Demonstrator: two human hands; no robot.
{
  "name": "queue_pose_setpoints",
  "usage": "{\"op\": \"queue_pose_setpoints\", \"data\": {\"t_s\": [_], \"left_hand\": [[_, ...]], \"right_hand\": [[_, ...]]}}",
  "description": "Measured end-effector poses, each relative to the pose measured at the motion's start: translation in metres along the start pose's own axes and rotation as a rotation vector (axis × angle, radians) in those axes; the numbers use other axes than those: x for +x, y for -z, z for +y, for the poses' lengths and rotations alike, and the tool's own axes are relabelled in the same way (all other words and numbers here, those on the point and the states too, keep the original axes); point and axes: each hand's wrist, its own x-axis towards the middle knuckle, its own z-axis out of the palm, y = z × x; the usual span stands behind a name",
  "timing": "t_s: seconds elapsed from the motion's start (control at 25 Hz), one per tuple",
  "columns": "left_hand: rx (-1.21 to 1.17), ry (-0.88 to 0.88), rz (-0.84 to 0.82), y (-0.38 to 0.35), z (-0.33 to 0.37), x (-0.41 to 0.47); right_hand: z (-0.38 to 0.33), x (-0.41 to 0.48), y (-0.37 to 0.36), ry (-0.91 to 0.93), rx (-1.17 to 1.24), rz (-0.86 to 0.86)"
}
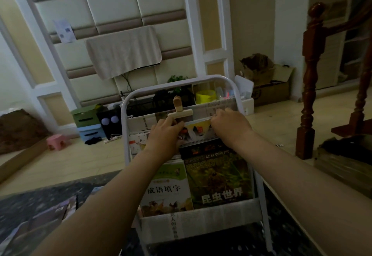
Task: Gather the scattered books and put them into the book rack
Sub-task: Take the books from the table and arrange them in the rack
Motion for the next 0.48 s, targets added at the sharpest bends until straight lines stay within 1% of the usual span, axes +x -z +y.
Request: {"op": "queue_pose_setpoints", "data": {"t_s": [0.08, 0.16, 0.28, 0.4, 0.48], "left_hand": [[-0.083, -0.012, -0.05, 0.009, -0.005, -0.002], [-0.185, 0.009, -0.072, 0.021, -0.011, -0.01], [-0.283, 0.034, -0.005, 0.041, -0.03, -0.036], [-0.302, 0.096, 0.06, 0.054, -0.062, -0.071], [-0.28, 0.177, 0.079, 0.059, -0.09, -0.101]], "right_hand": [[-0.006, 0.0, 0.006, -0.038, 0.03, -0.04], [-0.017, -0.001, 0.013, -0.081, 0.11, -0.063], [-0.049, -0.005, 0.03, -0.099, 0.323, -0.016], [-0.098, -0.006, 0.05, -0.017, 0.525, 0.069], [-0.14, -0.006, 0.064, 0.07, 0.59, 0.087]]}}
